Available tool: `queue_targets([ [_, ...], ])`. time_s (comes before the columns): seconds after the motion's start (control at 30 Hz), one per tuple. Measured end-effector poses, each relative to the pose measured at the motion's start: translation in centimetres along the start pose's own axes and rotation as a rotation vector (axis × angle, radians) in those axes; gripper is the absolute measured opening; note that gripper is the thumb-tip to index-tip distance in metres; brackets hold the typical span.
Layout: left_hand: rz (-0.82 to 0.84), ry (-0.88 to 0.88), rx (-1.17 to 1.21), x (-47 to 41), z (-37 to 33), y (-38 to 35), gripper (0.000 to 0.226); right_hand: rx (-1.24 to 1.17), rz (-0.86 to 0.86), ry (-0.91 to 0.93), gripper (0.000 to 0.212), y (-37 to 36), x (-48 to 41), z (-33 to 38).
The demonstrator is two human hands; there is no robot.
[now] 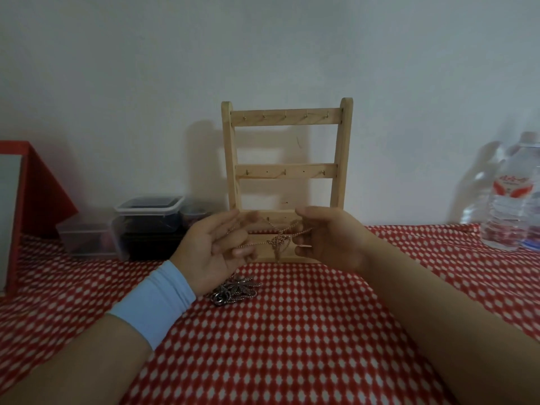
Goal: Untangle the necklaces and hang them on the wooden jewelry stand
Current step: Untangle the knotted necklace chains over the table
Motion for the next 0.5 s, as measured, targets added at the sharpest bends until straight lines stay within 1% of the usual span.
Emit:
queue_targets([
  [0.03, 0.012, 0.013, -0.041, 0.0, 0.1, -0.1, 0.034, -0.056, -0.028, 0.017, 0.025, 0.1, 0.0, 0.0],
  [0.07, 0.016, -0.016, -0.059, -0.2, 0.0, -0.1, 0.033, -0.095, -0.057, 0.017, 0.038, 0.2, -0.2, 0.0],
  [0.1, 0.003, -0.084, -0.066, -0.3, -0.2, 0.0, 0.029, -0.112, -0.087, -0.003, 0.047, 0.5, -0.3, -0.1],
  [0.13, -0.026, -0.160, -0.065, -0.4, -0.6, 0.1, 0.025, -0.088, -0.120, -0.041, 0.050, 0.6, -0.3, -0.2],
  [0.2, -0.096, -0.255, -0.005, -0.5, -1.5, 0.4, 0.028, 0.085, -0.183, -0.138, 0.046, 1.1, -0.3, -0.6],
  [0.27, -0.105, -0.272, 0.109, -0.3, -2.1, 0.6, 0.027, 0.259, -0.196, -0.222, 0.039, 1.2, -0.3, -1.0],
  [0.4, -0.075, -0.211, 0.134, 0.1, -2.0, 0.6, 0.028, 0.337, -0.238, -0.282, 0.031, 1.1, -0.5, -1.4],
  [0.5, -0.081, -0.216, 0.116, 0.2, -2.0, 0.3, 0.025, 0.391, -0.256, -0.330, 0.028, 0.9, -0.4, -1.2],
])
Point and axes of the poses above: each hand's wrist, its own x-axis away from the middle knuckle, its own y-axis out of the back of the hand, z = x × y, the point moved 2 cm from there along -x, towards the middle knuckle, and after that the axes turned 6 degrees about z, right-handed, at the moved point
